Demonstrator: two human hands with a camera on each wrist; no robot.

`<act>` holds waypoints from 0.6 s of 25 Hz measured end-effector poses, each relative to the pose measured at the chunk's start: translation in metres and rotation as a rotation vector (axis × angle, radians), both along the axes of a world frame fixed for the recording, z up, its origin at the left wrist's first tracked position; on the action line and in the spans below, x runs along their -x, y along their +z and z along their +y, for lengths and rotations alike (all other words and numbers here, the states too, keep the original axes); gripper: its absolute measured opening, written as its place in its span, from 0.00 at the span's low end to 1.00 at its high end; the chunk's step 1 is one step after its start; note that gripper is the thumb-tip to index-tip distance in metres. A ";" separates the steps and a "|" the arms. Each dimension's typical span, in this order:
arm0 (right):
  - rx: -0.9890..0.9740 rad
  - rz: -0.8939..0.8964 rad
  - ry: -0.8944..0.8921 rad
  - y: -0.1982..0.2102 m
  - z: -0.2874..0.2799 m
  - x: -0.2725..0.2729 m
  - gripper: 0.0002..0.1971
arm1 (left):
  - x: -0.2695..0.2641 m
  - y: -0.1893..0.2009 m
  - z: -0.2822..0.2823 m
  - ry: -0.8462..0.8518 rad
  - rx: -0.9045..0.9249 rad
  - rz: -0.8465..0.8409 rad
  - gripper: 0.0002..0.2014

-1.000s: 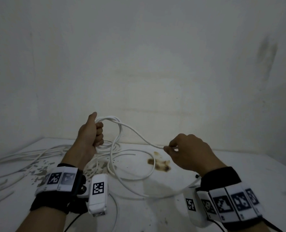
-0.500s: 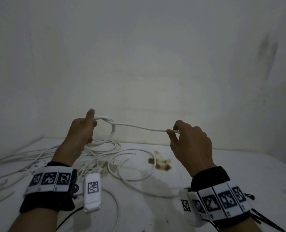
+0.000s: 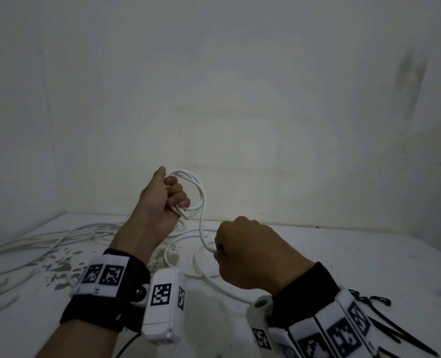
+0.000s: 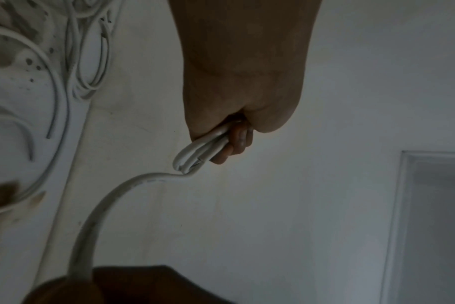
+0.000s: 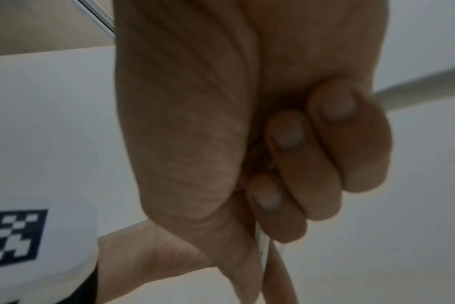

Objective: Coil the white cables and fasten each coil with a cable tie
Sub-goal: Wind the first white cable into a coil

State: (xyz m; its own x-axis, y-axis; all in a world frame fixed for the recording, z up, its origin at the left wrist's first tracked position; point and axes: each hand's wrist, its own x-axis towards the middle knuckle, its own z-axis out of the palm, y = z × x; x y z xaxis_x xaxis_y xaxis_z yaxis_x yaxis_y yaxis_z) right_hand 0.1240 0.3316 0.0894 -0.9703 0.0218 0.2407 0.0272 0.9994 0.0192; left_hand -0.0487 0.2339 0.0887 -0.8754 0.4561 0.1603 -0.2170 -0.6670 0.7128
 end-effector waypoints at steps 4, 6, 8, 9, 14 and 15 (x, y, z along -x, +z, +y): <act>0.047 0.015 0.072 0.000 -0.001 0.004 0.12 | -0.010 0.000 0.007 -0.001 0.025 0.005 0.22; 0.091 0.054 0.138 -0.001 -0.002 0.008 0.15 | -0.019 0.000 0.012 -0.013 0.076 0.033 0.22; 0.127 0.124 0.194 0.000 0.001 0.011 0.17 | -0.028 0.000 0.015 -0.042 0.177 0.092 0.22; 0.145 0.162 0.214 0.001 0.004 0.012 0.16 | -0.034 -0.001 0.016 -0.057 0.261 0.143 0.21; 0.247 0.270 0.193 0.003 0.022 0.014 0.11 | -0.047 -0.008 0.021 -0.090 0.676 0.417 0.21; 0.262 0.288 0.176 0.003 0.024 0.014 0.11 | -0.047 -0.009 0.021 -0.095 0.693 0.435 0.21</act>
State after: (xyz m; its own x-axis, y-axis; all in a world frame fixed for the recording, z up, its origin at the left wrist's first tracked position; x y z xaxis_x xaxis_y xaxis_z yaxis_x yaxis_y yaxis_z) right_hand 0.1098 0.3557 0.0925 -0.8585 -0.0418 0.5111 -0.1771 0.9595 -0.2190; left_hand -0.0013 0.2551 0.0799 -0.7526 0.6453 0.1313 0.1404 -0.0376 0.9894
